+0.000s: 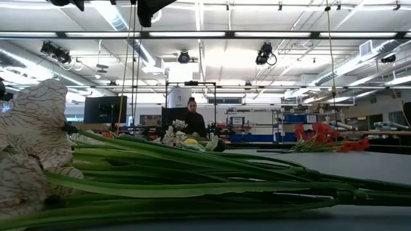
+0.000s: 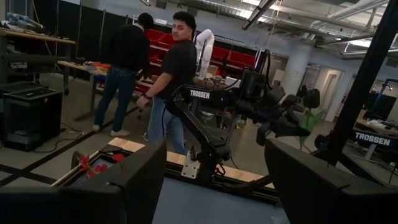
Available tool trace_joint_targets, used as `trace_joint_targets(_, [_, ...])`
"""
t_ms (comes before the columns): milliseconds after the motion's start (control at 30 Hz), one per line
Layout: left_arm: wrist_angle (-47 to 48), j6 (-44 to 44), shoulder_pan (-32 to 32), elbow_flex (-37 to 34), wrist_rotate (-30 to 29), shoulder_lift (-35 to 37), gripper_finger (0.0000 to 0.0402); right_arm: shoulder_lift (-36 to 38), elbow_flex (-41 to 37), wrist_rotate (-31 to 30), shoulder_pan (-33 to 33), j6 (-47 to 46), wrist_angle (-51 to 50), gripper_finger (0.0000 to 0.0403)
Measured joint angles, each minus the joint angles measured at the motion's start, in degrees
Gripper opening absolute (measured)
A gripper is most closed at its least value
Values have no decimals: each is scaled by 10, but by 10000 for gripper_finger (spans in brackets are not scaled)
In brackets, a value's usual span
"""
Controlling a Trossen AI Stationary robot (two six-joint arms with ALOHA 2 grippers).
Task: Sort flowers into vase by color
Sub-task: Put the right black flower into the transparent vase
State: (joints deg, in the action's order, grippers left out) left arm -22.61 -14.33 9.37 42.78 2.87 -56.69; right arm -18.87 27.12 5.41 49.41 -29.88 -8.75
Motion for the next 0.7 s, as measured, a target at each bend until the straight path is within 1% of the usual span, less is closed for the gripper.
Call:
trace_joint_targets(233, [0,0,0,0,0,0,277,0,-18,2,0,-50,-7,64])
trace_joint_targets(333, [0,0,0,0,0,0,277,-4,-18,4,0,-58,-17,64])
trace_joint_targets(467, [0,0,0,0,0,0,277,-14,-18,22,0,-61,-18,70])
trace_joint_targets(567, [0,0,0,0,0,0,277,-22,-18,32,0,-66,-18,91])
trace_joint_targets(700, [0,0,0,0,0,0,277,-36,-18,44,0,-52,-27,137])
